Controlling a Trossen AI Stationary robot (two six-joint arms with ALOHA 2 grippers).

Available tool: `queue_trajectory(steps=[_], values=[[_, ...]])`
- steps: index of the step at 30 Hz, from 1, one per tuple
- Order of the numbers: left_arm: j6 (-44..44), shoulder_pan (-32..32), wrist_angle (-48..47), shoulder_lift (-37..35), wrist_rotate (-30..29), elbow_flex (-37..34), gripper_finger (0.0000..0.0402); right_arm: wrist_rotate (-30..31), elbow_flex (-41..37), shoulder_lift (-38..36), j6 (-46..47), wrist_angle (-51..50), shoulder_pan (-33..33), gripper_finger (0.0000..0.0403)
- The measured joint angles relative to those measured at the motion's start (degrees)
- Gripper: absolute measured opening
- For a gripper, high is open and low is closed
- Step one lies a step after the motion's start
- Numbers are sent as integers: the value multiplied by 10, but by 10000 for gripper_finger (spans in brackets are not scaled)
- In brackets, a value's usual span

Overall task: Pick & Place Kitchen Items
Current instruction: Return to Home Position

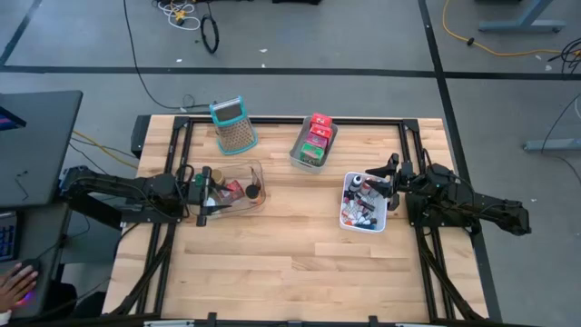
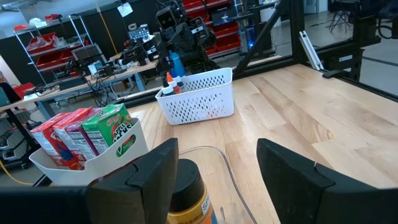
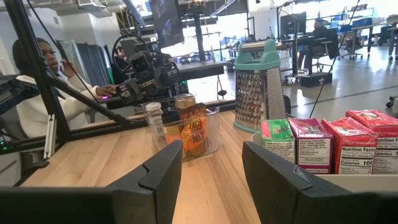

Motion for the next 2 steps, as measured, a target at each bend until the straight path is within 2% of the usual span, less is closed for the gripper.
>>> queue_trajectory(steps=[2], values=[[0,0,0,0,0,0,229,0,0,0,0,0,0,178]])
